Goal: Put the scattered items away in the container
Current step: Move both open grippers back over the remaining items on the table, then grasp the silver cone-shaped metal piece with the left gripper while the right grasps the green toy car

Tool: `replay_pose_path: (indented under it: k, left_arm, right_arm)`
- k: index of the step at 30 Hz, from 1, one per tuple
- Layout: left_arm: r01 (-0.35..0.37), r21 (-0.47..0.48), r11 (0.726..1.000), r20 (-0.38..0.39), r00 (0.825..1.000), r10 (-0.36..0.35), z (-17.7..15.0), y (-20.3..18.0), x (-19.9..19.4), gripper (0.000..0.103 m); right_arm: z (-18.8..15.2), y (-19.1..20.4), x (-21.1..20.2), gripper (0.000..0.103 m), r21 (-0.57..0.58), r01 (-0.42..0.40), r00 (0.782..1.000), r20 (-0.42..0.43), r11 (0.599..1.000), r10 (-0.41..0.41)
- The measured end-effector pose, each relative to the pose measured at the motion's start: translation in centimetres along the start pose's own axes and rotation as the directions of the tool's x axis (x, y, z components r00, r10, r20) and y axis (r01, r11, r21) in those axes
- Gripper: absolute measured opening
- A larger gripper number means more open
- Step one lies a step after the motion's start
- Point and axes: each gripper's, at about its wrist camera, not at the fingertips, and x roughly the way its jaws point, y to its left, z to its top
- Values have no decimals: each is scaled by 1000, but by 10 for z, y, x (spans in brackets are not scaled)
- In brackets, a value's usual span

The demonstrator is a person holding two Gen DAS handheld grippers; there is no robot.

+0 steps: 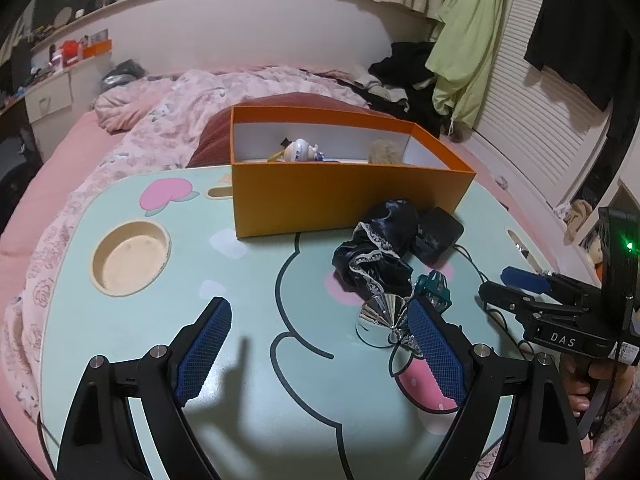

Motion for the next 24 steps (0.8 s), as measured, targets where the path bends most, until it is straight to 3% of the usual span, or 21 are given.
replay_pose_path:
  k: [15, 17, 19, 23, 24]
  left_arm:
    - [77, 34, 996, -12, 997, -76, 8, -15, 13, 86]
    - [70, 39, 997, -27, 997, -69, 11, -18, 22, 78]
    - [69, 40, 997, -77, 995, -66, 12, -21, 37, 56]
    - [67, 39, 997, -117, 991, -62, 10, -24, 49, 44]
    - [65, 41, 997, -119, 991, -60, 9, -24, 49, 29]
  right_arm:
    - [1, -1, -2, 60, 10, -4, 1000, 3, 1000, 4]
    - [1, -1, -2, 60, 11, -5, 1000, 3, 1000, 4]
    - [1, -1, -2, 60, 11, -4, 1000, 3, 1000, 4]
    - [1, -1, -2, 60, 12, -5, 1000, 3, 1000, 5]
    - [1, 0, -2, 60, 12, -5, 1000, 5, 1000, 5]
